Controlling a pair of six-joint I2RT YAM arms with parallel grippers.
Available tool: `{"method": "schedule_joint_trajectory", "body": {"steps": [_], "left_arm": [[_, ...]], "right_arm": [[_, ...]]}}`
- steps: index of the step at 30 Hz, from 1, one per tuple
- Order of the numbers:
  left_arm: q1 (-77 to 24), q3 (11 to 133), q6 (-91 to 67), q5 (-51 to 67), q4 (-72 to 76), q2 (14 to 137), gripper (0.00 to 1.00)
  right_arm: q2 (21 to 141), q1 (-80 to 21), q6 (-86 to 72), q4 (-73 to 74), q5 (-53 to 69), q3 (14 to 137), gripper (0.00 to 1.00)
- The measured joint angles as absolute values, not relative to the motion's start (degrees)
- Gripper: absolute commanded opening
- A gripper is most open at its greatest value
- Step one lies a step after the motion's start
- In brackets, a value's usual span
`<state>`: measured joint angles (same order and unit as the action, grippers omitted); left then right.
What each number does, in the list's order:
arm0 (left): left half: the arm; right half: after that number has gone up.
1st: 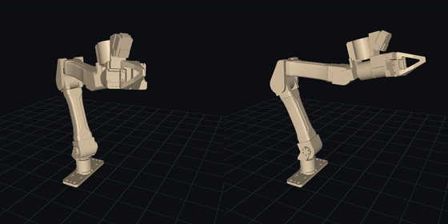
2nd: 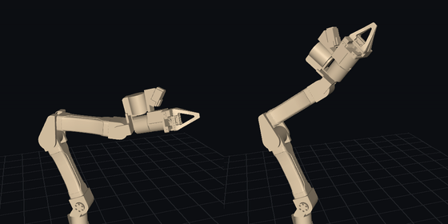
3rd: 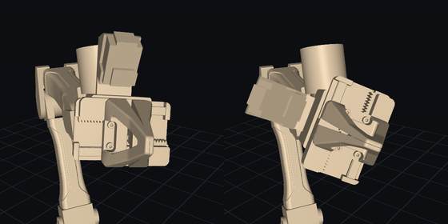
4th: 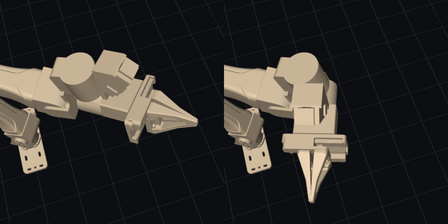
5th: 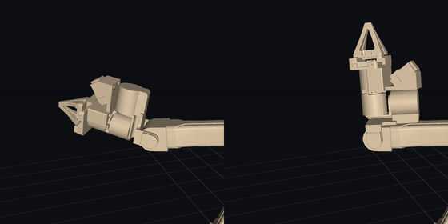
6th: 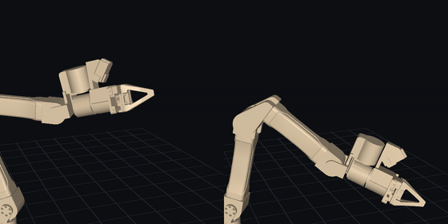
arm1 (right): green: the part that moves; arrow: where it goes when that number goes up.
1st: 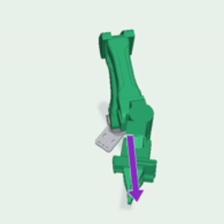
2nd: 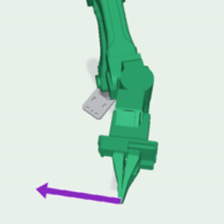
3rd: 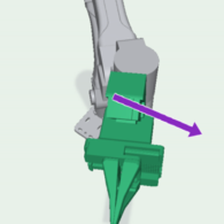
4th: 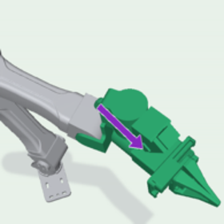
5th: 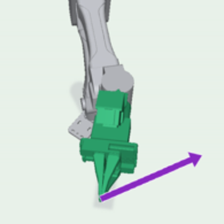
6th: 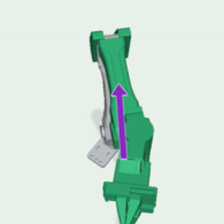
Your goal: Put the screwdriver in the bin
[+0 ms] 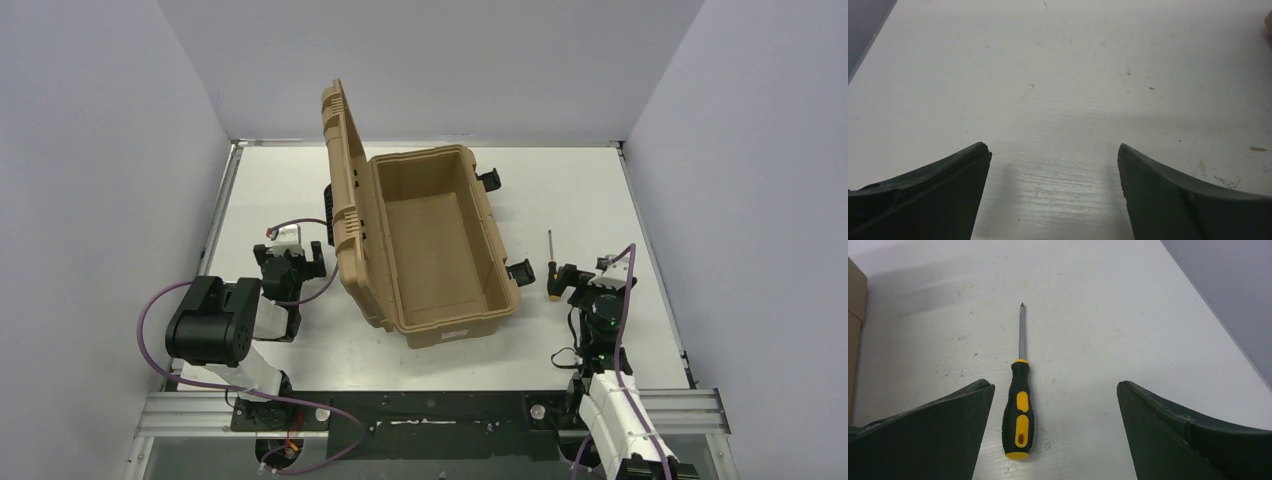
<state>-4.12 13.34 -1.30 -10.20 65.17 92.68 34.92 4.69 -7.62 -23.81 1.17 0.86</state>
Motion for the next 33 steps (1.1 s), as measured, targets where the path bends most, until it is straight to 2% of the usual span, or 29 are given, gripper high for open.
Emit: {"method": "schedule_joint_trajectory", "body": {"steps": [4, 7, 11, 16, 18, 22, 28, 30, 33], "left_arm": [[-4.1, 13.3, -1.3, -10.1, 65.2, 92.7, 0.97], [-4.0, 13.3, -1.3, -10.0, 65.2, 92.7, 0.97], [-4.0, 13.3, -1.3, -10.0, 65.3, 92.7, 0.97], [-4.0, 13.3, -1.3, -9.9, 65.4, 92.7, 0.97], [-4.0, 13.3, -1.3, -9.8, 65.4, 92.7, 0.97], [-4.0, 13.3, -1.3, -9.8, 65.4, 92.7, 0.97], [-4.0, 13.3, -1.3, -9.8, 65.4, 92.7, 0.97], [-4.0, 13.3, -1.3, -9.8, 65.4, 92.7, 0.97], [-4.0, 13.3, -1.3, -9.8, 65.4, 92.7, 0.97]], "right_arm": [[35.4, 4.7, -9.0, -23.4, -0.7, 1.7, 1.00], [37.9, 4.7, -10.3, -19.6, -2.7, 6.7, 1.00], [46.2, 4.7, -11.5, -10.2, -4.3, 20.8, 1.00], [63.6, 4.8, -11.0, 5.6, -1.0, 44.3, 1.00], [70.6, 4.8, -10.8, 12.0, 0.3, 51.6, 0.96], [82.6, 4.7, -10.7, 23.4, 2.8, 59.9, 0.87], [94.7, 3.7, -10.8, 34.2, 5.1, 61.1, 0.72], [96.1, 2.8, -11.0, 35.6, 5.3, 60.7, 0.64], [96.4, 1.5, -11.1, 35.9, 5.3, 59.8, 0.41]]}}
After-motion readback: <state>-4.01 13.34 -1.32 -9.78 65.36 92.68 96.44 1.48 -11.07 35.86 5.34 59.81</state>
